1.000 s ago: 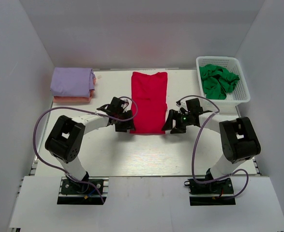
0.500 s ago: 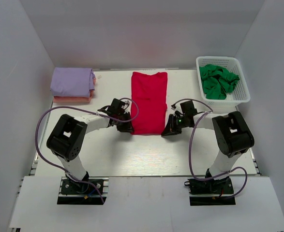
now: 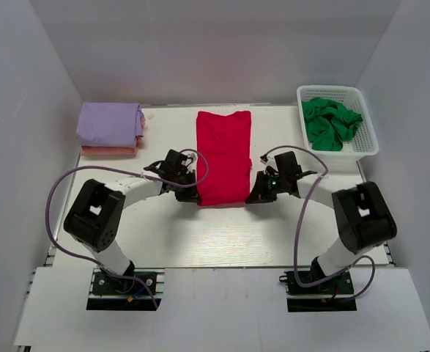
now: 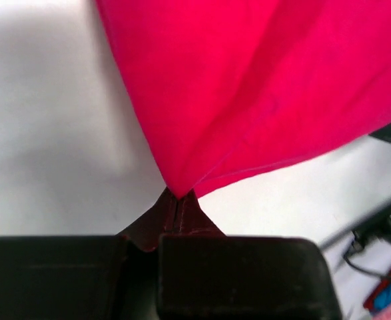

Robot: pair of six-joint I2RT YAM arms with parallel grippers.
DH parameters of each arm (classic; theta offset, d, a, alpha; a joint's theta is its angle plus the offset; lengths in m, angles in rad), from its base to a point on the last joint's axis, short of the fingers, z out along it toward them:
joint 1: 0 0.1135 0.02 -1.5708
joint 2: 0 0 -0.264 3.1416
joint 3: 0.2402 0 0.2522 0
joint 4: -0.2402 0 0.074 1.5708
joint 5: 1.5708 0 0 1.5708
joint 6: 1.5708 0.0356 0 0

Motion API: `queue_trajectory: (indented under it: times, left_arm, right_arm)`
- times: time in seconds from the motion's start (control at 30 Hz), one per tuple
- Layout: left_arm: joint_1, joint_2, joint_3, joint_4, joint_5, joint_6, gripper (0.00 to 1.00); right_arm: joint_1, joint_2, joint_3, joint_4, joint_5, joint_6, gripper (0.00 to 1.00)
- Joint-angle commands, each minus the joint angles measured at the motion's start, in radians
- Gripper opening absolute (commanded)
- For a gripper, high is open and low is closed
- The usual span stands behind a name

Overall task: Fold and stack the t-shirts
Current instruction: Grab one side of the 2/3 rectangular tshirt with both arms, then fold the long partially folded tshirt into a neat square

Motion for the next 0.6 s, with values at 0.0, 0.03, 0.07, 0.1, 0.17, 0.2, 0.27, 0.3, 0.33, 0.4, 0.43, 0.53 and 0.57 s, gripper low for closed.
queue_trajectory:
  times: [0.0,0.03,0.07,0.1,0.17,0.2,0.27,0.3,0.33,0.4,0.43,0.53,0.57]
  left_arm:
    - [-0.013,-0.11,-0.009,-0.088,0.088,0.017,0.0]
    - [-0.013,-0.144,-0.009,-0.128,0.111,0.026,0.0]
    - [-0.013,-0.166,-0.019,-0.142,0.145,0.026,0.0]
    - [-0.013,-0.186,-0.03,-0.153,0.17,0.026,0.0]
    - [-0.013,-0.238,-0.039,-0.2,0.208,0.026,0.0]
    - [-0.013,-0.252,-0.024,-0.229,0.219,0.026,0.0]
    - [-0.013,-0.275,0.034,-0.327,0.233,0.026,0.0]
    - [-0.013,-0.302,0.055,-0.354,0.243,0.026,0.0]
    - [-0.013,-0.319,0.077,-0.389,0.243,0.026,0.0]
    - [-0.013,-0.347,0.135,-0.4,0.213,0.015,0.0]
    - [-0.013,-0.356,0.157,-0.412,0.179,0.015,0.0]
    - [0.01,-0.336,0.241,-0.432,0.152,0.002,0.0]
    - [0.01,-0.324,0.287,-0.432,0.136,0.002,0.0]
  right_arm:
    - [0.016,-0.116,-0.017,-0.063,0.019,-0.063,0.0]
    - [0.028,-0.171,-0.019,-0.12,0.011,-0.073,0.0]
    - [0.029,-0.192,-0.023,-0.139,0.011,-0.075,0.0]
    - [0.039,-0.208,-0.035,-0.165,0.007,-0.078,0.0]
    - [0.046,-0.287,-0.049,-0.201,0.005,-0.072,0.0]
    - [0.051,-0.34,-0.049,-0.233,-0.015,-0.057,0.0]
    - [0.062,-0.385,-0.04,-0.27,-0.021,-0.041,0.0]
    - [0.065,-0.408,-0.027,-0.279,-0.026,-0.025,0.0]
    - [0.066,-0.473,-0.005,-0.287,-0.026,-0.014,0.0]
    - [0.066,-0.491,0.033,-0.308,-0.004,-0.003,0.0]
    - [0.065,-0.486,0.067,-0.313,0.008,-0.004,0.0]
    - [0.056,-0.451,0.154,-0.308,0.025,-0.003,0.0]
    - [0.055,-0.422,0.19,-0.308,0.03,-0.003,0.0]
